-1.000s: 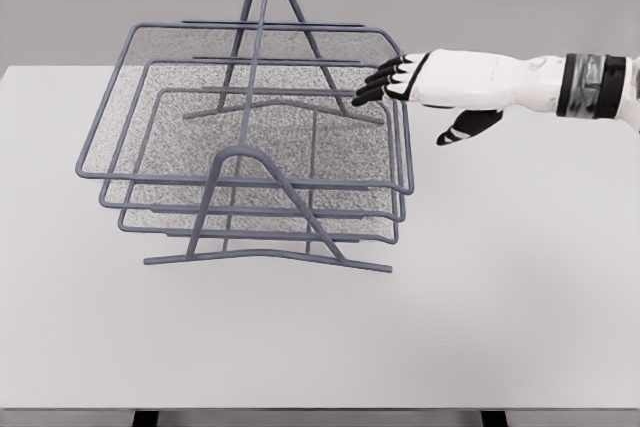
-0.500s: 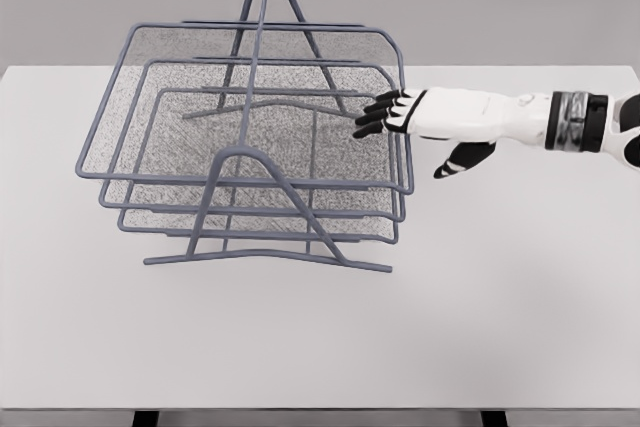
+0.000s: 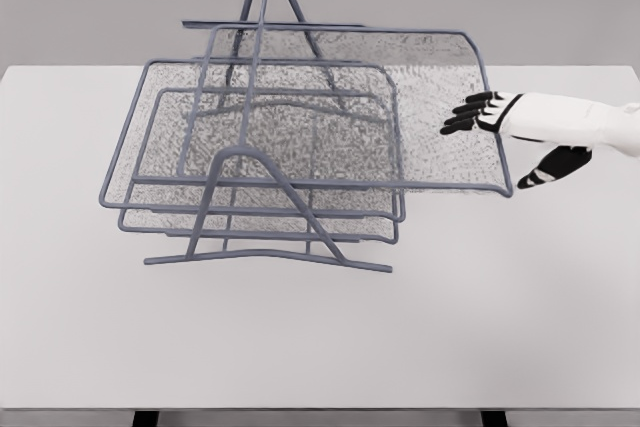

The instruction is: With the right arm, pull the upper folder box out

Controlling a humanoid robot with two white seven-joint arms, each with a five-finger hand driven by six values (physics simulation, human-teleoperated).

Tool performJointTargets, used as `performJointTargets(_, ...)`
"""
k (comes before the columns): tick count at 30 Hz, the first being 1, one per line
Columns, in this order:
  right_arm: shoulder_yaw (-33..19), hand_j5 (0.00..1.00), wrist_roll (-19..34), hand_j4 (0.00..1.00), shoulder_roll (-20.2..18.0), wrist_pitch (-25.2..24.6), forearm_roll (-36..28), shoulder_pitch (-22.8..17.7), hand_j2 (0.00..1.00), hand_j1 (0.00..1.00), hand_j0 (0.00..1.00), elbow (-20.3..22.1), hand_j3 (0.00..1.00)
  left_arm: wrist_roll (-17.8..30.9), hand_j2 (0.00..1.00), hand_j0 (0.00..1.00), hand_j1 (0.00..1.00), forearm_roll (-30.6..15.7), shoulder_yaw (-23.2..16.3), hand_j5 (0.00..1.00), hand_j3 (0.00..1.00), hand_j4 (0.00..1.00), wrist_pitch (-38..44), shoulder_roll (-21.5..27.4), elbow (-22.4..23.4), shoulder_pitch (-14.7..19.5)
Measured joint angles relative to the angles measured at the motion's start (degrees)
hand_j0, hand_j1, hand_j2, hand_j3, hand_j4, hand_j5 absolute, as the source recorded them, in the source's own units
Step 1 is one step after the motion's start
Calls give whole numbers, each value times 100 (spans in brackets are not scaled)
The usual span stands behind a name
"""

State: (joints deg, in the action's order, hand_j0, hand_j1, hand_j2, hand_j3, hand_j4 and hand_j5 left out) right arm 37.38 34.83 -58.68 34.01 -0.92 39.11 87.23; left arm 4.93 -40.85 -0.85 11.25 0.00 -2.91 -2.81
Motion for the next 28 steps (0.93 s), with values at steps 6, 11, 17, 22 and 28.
performJointTargets(6,-205,100,5,100,-783,-17,346,0,100,100,100,-88,100,1,100,100,100,-2,0,100,100,100,0,0,0,0)
performJointTargets(11,-293,100,12,100,-1220,83,747,-114,100,100,100,-153,100,4,100,100,100,-1,-1,100,100,100,0,0,0,0)
performJointTargets(17,-754,100,18,100,-1494,110,95,-44,100,100,100,63,100,2,100,100,100,-1,-1,100,100,100,0,0,0,0)
performJointTargets(22,-803,100,19,100,-804,110,-219,211,100,100,100,284,100,3,100,100,100,-1,0,100,100,100,0,0,-1,0)
performJointTargets(28,-161,100,20,100,347,115,-266,685,100,100,100,351,100,3,100,100,100,-1,-2,100,100,100,0,0,-23,35)
